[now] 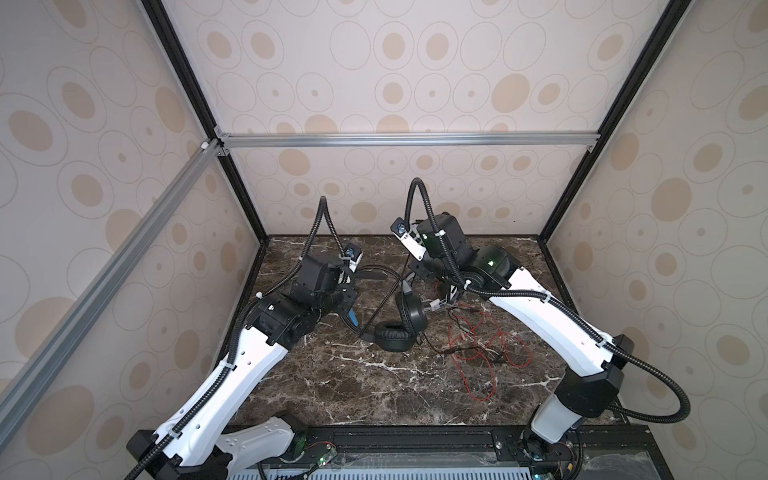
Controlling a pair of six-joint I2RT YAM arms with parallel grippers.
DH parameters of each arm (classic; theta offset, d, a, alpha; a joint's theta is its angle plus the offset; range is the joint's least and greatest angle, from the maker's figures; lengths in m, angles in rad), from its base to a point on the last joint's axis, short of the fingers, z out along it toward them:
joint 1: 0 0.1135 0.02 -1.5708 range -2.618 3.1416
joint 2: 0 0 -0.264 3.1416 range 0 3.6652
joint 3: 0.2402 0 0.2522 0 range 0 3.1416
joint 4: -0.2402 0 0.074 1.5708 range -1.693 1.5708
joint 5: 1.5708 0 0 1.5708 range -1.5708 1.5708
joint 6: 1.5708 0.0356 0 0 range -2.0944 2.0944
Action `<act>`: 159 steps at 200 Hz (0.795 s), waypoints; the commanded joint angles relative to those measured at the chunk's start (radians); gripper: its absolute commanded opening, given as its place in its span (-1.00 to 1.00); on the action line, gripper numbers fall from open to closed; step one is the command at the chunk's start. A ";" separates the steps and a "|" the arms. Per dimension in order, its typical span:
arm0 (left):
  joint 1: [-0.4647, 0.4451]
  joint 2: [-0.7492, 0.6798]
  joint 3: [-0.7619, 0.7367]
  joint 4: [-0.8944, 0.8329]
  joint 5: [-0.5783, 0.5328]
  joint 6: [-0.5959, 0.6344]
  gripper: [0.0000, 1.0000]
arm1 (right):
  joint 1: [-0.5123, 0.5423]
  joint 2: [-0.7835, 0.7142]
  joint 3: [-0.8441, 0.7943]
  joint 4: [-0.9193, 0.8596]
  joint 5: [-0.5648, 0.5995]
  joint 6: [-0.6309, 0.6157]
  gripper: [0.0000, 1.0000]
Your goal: Wrap the headphones
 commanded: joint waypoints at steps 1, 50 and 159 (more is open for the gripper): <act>-0.002 -0.032 0.076 -0.020 0.090 -0.007 -1.00 | -0.078 -0.065 -0.064 0.081 -0.108 0.129 -0.76; -0.002 0.011 0.201 -0.051 0.234 -0.038 -1.00 | -0.177 -0.155 -0.261 0.247 -0.341 0.273 -0.74; -0.002 0.151 0.468 -0.036 0.341 -0.191 -1.00 | -0.368 -0.474 -0.741 0.588 -0.718 0.490 0.11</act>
